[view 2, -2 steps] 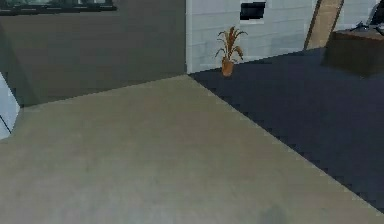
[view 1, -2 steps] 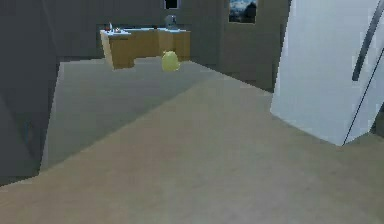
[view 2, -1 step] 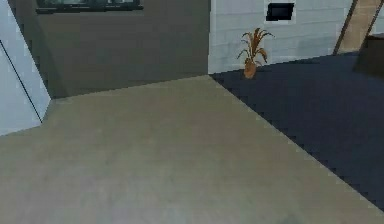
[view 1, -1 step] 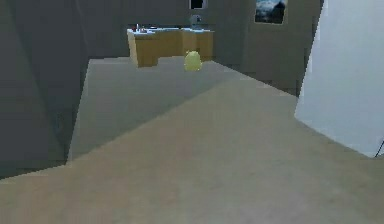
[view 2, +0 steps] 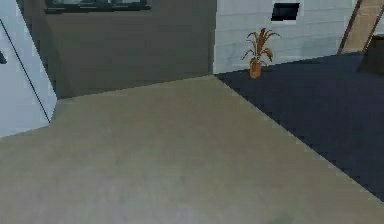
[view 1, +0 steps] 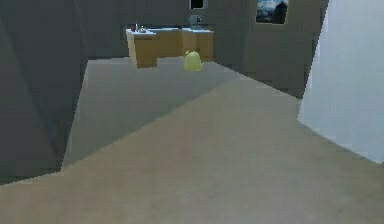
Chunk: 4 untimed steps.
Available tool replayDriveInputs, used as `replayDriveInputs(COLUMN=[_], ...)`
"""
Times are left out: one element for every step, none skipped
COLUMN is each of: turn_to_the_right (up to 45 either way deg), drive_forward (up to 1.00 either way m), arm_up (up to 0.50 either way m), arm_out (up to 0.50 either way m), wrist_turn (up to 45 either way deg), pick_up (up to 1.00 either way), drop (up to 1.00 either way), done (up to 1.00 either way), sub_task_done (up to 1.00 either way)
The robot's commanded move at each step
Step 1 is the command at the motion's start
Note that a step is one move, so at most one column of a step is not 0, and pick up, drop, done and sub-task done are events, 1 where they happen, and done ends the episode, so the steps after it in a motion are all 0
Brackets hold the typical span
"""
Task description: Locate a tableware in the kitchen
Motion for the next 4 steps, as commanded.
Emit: replayDriveInputs(turn_to_the_right=[-15.0,0.0,0.0,0.0], drive_forward=[0.0,1.0,1.0,1.0], arm_up=[0.0,0.0,0.0,0.0], arm_out=[0.0,0.0,0.0,0.0], wrist_turn=[0.0,0.0,0.0,0.0], pick_up=[0.0,0.0,0.0,0.0], drop=[0.0,0.0,0.0,0.0], done=[0.0,0.0,0.0,0.0], sub_task_done=[0.0,0.0,0.0,0.0])
